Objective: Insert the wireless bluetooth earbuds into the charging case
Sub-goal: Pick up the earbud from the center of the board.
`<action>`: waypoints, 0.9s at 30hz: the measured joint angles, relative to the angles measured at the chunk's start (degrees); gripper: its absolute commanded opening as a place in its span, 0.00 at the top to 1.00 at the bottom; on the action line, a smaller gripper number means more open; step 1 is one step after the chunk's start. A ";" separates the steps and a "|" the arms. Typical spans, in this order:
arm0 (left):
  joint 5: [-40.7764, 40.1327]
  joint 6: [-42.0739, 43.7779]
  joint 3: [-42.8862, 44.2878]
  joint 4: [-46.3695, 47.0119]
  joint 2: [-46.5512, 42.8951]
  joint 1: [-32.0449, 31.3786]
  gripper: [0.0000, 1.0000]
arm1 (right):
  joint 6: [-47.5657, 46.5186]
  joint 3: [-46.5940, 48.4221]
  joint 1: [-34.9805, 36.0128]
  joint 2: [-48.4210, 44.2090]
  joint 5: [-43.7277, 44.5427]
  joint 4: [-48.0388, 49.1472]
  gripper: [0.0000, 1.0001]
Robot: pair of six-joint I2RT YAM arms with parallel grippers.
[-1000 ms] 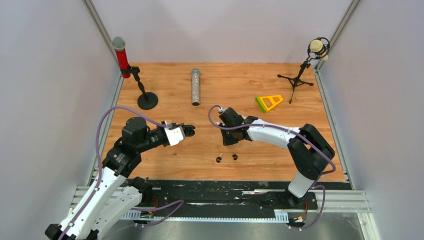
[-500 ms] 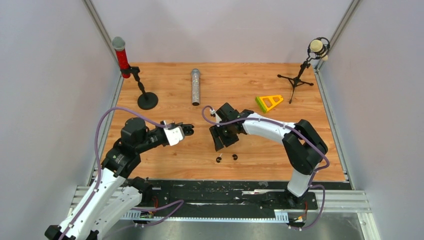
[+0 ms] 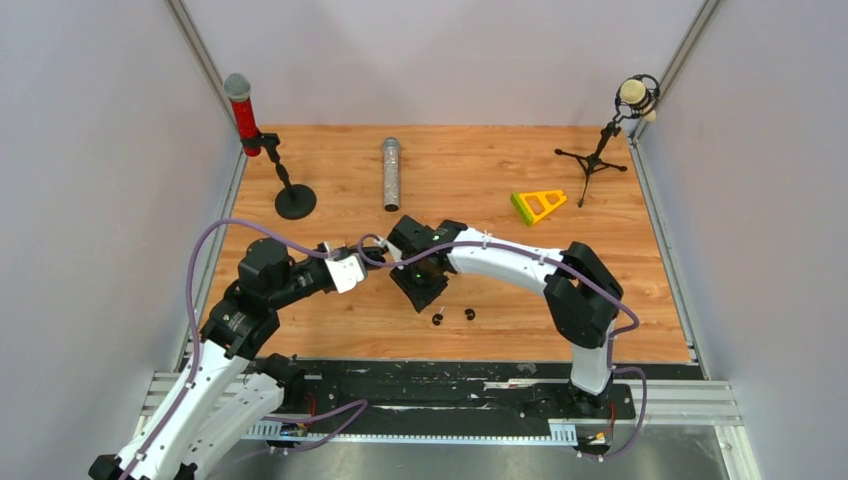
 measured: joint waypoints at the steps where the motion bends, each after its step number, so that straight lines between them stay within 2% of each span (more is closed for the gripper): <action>1: -0.09 0.00 0.00 0.09 -0.07 0.00 1.00 | 0.98 2.80 0.81 1.29 1.66 -1.79 0.71; 5: -1.62 -0.26 -0.15 0.68 -0.63 0.00 1.00 | 7.19 11.45 3.85 5.97 8.13 -6.14 0.68; 14: -5.55 -0.57 -2.16 -0.26 -2.27 0.00 1.00 | 18.45 11.82 5.18 7.04 16.94 -11.39 0.65; 22: -7.87 -0.85 -2.25 0.96 -4.02 0.00 1.00 | 20.92 6.34 4.39 7.08 16.11 -10.25 0.59; 27: -7.89 -0.92 -2.25 2.32 -4.28 -0.02 1.00 | 15.67 1.14 1.40 3.89 11.63 -6.49 0.58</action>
